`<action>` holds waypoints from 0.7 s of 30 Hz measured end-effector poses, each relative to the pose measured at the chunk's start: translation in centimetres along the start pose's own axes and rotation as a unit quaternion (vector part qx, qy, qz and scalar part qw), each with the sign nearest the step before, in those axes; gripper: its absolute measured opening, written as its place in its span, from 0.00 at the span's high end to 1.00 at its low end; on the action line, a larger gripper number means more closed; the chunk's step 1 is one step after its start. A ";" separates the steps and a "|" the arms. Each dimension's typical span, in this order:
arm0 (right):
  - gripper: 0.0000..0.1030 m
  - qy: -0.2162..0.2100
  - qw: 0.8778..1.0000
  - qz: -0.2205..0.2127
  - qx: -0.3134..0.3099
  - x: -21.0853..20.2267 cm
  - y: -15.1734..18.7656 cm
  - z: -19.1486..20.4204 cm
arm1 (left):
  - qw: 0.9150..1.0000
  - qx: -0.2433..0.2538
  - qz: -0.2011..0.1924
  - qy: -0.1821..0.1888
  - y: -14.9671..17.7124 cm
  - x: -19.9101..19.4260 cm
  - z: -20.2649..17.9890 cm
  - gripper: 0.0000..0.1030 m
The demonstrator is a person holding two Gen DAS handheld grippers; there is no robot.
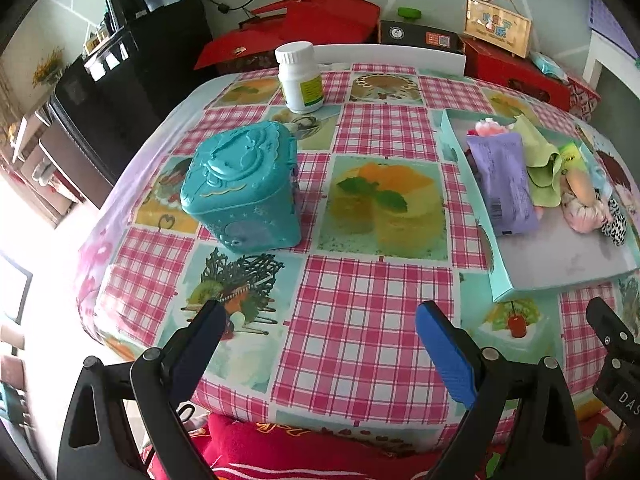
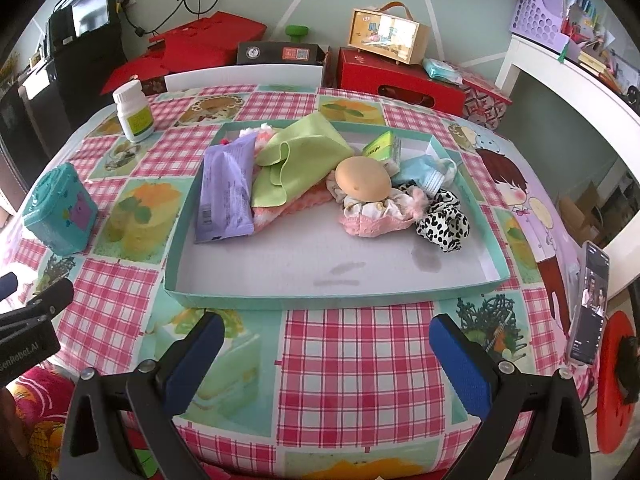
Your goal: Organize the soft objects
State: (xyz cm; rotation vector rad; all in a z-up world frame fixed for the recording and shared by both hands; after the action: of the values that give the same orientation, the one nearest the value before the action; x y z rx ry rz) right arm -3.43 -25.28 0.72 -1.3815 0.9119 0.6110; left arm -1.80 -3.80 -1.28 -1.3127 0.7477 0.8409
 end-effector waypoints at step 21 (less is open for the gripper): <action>0.00 -0.005 1.000 0.003 0.002 0.3 0.1 0.0 | 1.000 0.020 -0.002 -0.009 0.2 -0.1 -0.5 0.07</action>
State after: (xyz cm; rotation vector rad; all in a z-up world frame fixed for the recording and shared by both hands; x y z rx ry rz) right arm -3.32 -25.33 0.39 -1.3704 0.9093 0.6203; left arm -1.99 -4.32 -1.39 -1.2692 0.7441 0.8298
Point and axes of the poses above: each gripper's, at about its wrist camera, not at the fingertips, and x roughly the way its jaws point, z to its left, y to its underside, the point moved 2 cm from there along x, roughly the way its jaws point, and after that the axes turned 1 degree about y, right-handed, at the moved point
